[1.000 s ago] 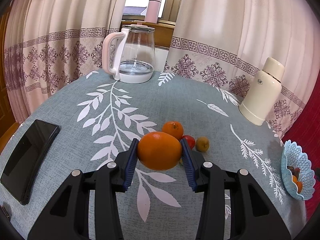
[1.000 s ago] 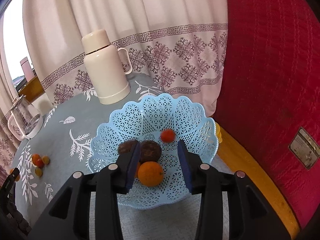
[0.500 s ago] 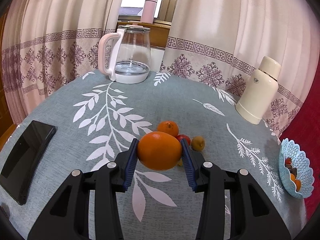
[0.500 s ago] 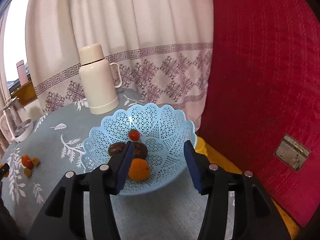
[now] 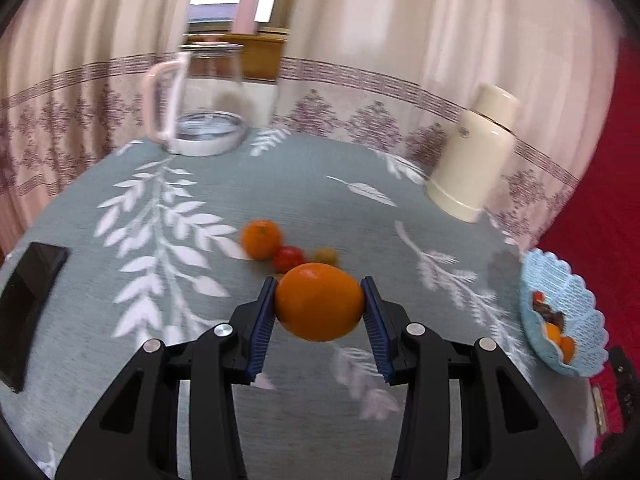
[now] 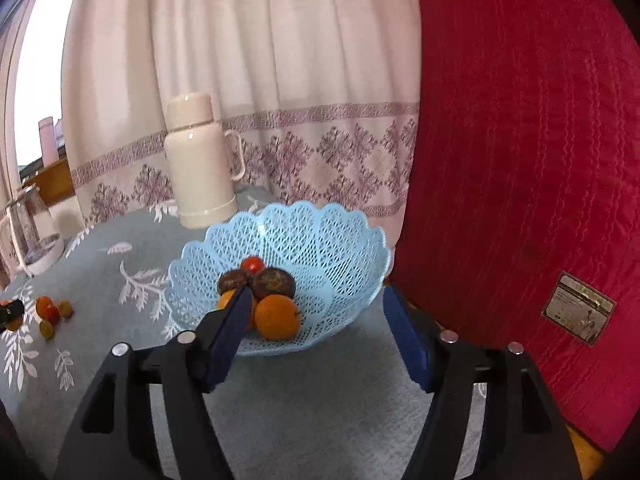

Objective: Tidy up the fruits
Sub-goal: 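Carry the large orange into the blue basket and open the left gripper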

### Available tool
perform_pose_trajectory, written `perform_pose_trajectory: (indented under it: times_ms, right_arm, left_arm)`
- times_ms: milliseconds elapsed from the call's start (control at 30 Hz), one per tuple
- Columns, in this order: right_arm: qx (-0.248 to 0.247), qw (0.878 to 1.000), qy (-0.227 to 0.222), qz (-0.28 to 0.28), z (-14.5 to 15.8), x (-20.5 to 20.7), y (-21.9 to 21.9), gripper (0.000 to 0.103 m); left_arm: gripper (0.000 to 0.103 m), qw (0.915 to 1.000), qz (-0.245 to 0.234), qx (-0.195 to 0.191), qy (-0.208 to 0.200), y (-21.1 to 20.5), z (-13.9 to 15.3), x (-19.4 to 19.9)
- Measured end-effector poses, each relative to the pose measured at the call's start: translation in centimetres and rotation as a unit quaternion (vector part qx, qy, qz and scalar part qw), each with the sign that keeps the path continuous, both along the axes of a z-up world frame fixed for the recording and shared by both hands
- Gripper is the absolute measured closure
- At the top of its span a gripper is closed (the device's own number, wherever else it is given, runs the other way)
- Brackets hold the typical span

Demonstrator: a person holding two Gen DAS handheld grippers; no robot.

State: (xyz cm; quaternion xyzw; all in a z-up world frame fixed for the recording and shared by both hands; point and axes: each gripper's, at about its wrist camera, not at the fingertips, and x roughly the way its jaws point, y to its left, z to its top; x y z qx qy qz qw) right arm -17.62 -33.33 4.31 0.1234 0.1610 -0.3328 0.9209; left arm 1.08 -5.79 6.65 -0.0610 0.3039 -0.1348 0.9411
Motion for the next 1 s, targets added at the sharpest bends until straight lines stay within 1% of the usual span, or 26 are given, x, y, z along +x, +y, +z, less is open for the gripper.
perform_pose_trajectory:
  times_ms: [200,400,533,733,1000]
  right_arm:
    - [-0.013,1.000,-0.009,0.006,0.0,-0.2,0.8,0.035]
    - [0.008,1.000,-0.016,0.005,-0.3,-0.4,0.0,0.035]
    - [0.005,1.000,-0.023,0.006,-0.2,-0.5,0.2,0.034]
    - [0.014,1.000,-0.027,0.003,-0.3,-0.8,-0.1,0.034]
    - [0.019,0.999,-0.029,0.001,-0.4,-0.8,-0.3,0.034]
  left_arm:
    - [0.060,0.9975,-0.069,-0.009,0.012,-5.0,0.4,-0.4]
    - [0.059,0.9928,-0.120,-0.003,0.002,-9.6,1.3,-1.4]
    - [0.059,0.9875,-0.157,0.004,0.001,-12.6,1.5,-1.9]
    - [0.059,0.9781,-0.208,0.006,0.002,-16.3,1.5,-2.7]
    - [0.059,0.9679,-0.251,0.006,0.005,-19.7,1.3,-2.5]
